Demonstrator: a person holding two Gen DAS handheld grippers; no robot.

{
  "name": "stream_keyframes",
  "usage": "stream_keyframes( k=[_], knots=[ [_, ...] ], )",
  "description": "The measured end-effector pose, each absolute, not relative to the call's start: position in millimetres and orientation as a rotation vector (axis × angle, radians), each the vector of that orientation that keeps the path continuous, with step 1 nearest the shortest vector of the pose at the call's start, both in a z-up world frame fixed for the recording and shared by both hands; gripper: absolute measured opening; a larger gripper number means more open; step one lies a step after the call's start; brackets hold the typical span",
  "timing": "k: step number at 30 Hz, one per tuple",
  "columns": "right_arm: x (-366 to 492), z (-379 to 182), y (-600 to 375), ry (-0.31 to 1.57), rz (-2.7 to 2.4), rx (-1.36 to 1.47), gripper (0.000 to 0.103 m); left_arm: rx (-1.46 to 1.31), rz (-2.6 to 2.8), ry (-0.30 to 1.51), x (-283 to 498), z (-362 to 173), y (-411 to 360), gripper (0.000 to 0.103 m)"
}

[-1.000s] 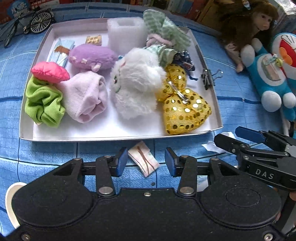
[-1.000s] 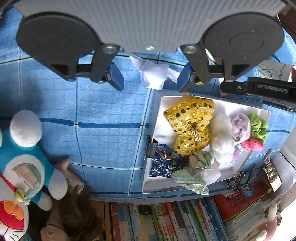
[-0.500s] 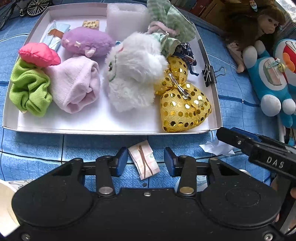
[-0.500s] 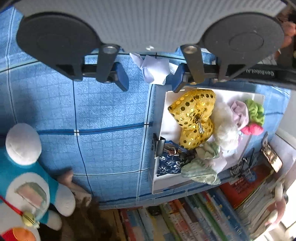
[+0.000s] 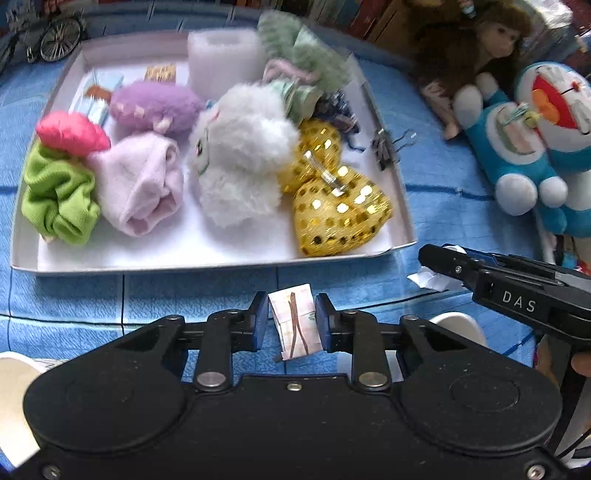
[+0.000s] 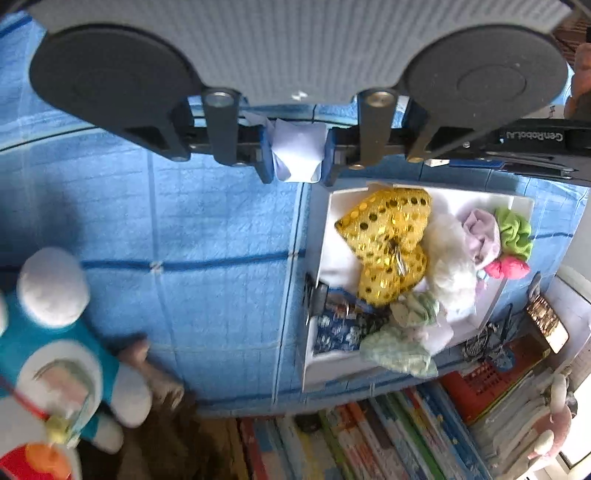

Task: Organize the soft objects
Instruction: 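Carry the paper packet and tissue over the tray with both tools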

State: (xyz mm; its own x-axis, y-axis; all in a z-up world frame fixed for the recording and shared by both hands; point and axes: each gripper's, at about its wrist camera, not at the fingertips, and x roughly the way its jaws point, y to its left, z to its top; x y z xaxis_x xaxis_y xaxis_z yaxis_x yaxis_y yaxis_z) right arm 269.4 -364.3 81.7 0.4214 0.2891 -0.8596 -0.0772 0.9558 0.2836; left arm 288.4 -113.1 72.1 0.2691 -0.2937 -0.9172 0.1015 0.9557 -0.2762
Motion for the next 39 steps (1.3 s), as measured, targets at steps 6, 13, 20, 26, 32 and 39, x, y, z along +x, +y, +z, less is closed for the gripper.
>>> stream_keyframes(
  k=[6, 13, 20, 26, 32, 39],
  knots=[
    [246.9, 129.9, -358.6, 0.932, 0.213, 0.159, 0.034, -0.114, -0.325, 1.094, 264.9, 113.1, -110.1, 0.026],
    [238.8, 160.4, -320.9, 0.825, 0.258, 0.097, 0.034, -0.011, -0.328, 0.847, 249.1, 157.8, -90.8, 0.026],
    [261.0, 160.8, -273.7, 0.857, 0.28, 0.081, 0.034, -0.037, -0.223, 0.811, 268.1, 161.9, -43.4, 0.026],
    [283.6, 156.8, -235.2, 0.863, 0.291, 0.09, 0.035, -0.038, -0.173, 0.838, 289.9, 147.7, -7.5, 0.026],
    [308.2, 147.3, -199.9, 0.876, 0.284, 0.079, 0.035, -0.054, -0.172, 0.84, 309.5, 135.3, 12.0, 0.026],
    [331.9, 126.5, -176.2, 0.913, 0.267, 0.075, 0.037, -0.032, -0.195, 0.864, 333.3, 113.2, 18.8, 0.027]
  ],
)
